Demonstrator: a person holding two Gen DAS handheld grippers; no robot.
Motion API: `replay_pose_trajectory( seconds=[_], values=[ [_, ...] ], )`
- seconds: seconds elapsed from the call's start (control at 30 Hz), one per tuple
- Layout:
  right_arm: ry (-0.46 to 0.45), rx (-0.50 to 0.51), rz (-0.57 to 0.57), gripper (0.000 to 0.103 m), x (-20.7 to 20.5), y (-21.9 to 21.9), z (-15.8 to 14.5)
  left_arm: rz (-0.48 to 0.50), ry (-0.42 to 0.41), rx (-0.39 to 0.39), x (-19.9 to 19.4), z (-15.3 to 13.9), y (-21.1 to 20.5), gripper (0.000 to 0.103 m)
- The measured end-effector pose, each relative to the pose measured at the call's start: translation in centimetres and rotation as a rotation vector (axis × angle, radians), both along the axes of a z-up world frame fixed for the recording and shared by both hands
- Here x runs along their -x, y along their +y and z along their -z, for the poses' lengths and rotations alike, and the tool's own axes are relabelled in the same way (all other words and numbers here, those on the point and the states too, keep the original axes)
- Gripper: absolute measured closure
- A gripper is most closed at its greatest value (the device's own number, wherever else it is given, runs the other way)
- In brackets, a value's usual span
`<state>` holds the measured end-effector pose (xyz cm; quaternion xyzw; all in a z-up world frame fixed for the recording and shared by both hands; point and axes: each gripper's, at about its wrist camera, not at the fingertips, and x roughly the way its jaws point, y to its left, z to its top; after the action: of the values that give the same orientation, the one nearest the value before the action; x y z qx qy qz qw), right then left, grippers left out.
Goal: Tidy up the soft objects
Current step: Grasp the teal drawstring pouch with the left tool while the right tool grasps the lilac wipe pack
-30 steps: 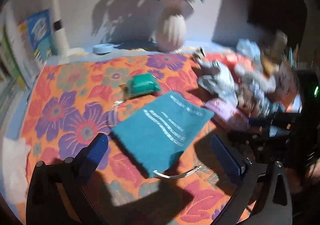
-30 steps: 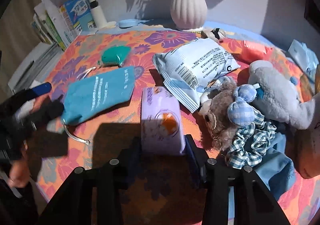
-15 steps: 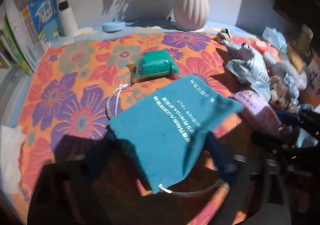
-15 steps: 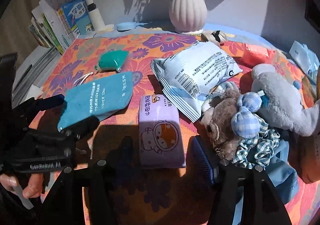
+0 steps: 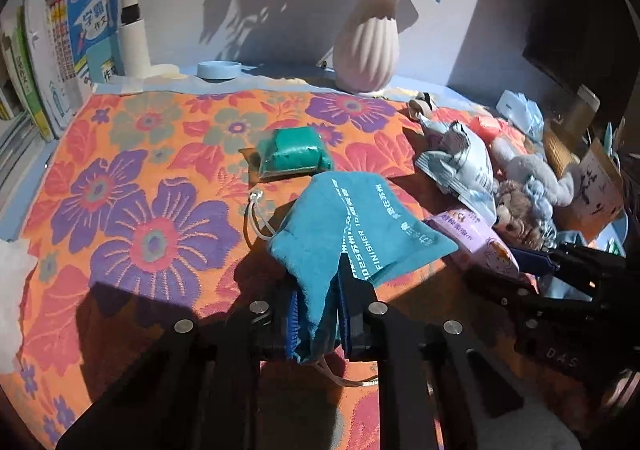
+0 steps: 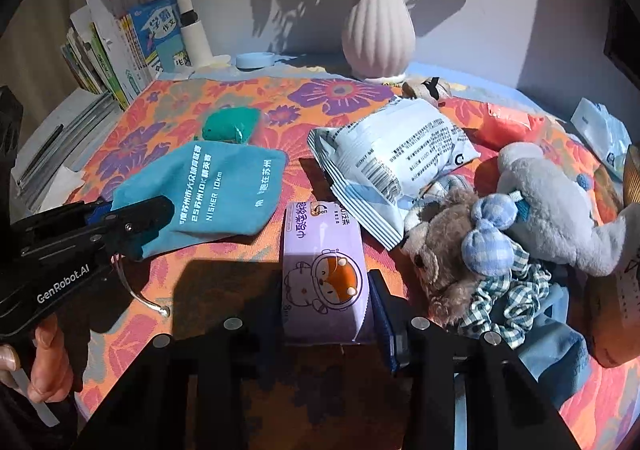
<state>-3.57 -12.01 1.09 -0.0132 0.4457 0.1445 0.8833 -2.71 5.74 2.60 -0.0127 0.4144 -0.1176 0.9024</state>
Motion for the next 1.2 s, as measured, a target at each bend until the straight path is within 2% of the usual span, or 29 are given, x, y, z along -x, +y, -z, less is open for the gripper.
replay_pose_trajectory(
  seconds=[0.03,0.1,0.13,0.2,0.27,0.3,0.37,0.4,0.53,0.57,0.63,0.73,0.77,0.8,0.87,0.9,1.03,1.13,1.2],
  values=[
    [0.004,-0.004,0.001,0.063,0.0,-0.1,0.1,-0.003,-0.002,-0.008,0.0,0.0,-0.1,0.088],
    [0.005,-0.007,-0.004,0.063,0.0,-0.1,0.1,0.011,0.022,-0.006,-0.1,0.2,0.0,0.062],
    [0.005,-0.005,-0.007,0.063,0.0,-0.1,0.1,0.028,0.032,0.007,-0.1,0.1,0.2,0.055],
    [0.002,-0.004,-0.010,0.063,0.0,-0.2,0.2,0.065,0.020,0.016,0.4,-0.1,0.4,0.018],
    [0.000,-0.006,-0.011,0.063,0.0,-0.2,0.2,0.095,-0.026,-0.005,1.1,-0.5,0.4,0.014],
    [0.000,-0.007,-0.012,0.063,0.0,-0.3,0.2,0.126,-0.024,-0.008,1.3,-0.6,0.2,0.014],
    [-0.001,-0.007,-0.012,0.063,0.0,-0.3,0.2,0.154,-0.010,-0.019,1.3,-0.5,-0.2,0.014],
    [-0.001,-0.006,-0.012,0.062,0.0,-0.3,0.3,0.154,0.002,-0.049,1.0,-0.1,-0.7,0.014],
    [-0.001,-0.017,-0.014,0.062,-0.1,-0.4,0.3,0.138,0.032,-0.246,-0.3,1.4,-3.2,0.014],
    [0.000,-0.022,-0.014,0.062,-0.1,-0.5,0.2,0.132,0.025,-0.256,-0.5,1.4,-3.4,0.015],
    [0.000,-0.032,-0.015,0.062,0.0,-0.6,0.2,0.114,0.021,-0.241,-1.1,1.3,-3.5,0.021],
    [0.001,-0.028,-0.023,0.058,-0.1,-0.3,0.2,0.088,0.007,-0.219,-1.5,1.1,-3.3,0.052],
    [0.000,-0.024,-0.028,0.054,-0.1,-0.2,0.2,0.092,-0.005,-0.211,-1.5,1.0,-3.3,0.067],
    [-0.006,-0.002,-0.028,0.052,-0.1,0.2,0.2,0.098,-0.009,-0.202,-1.4,1.0,-3.3,0.076],
    [-0.022,0.038,-0.025,0.053,0.0,0.8,0.2,0.099,-0.027,-0.171,-1.1,0.7,-3.1,0.085],
    [-0.033,0.054,-0.021,0.064,0.1,0.9,0.1,0.096,-0.040,-0.161,-1.0,0.5,-3.1,0.086],
    [-0.057,0.029,-0.015,0.064,0.6,0.4,-0.4,0.090,-0.065,-0.089,-0.2,-0.6,-2.4,0.087],
    [-0.063,-0.051,-0.012,0.064,1.1,-0.5,-1.5,0.083,-0.082,-0.073,0.4,-1.5,-2.2,0.087],
    [-0.075,-0.095,-0.004,0.064,1.5,-1.2,-2.5,0.091,-0.103,-0.024,1.0,-2.4,-2.0,0.087]
  ],
)
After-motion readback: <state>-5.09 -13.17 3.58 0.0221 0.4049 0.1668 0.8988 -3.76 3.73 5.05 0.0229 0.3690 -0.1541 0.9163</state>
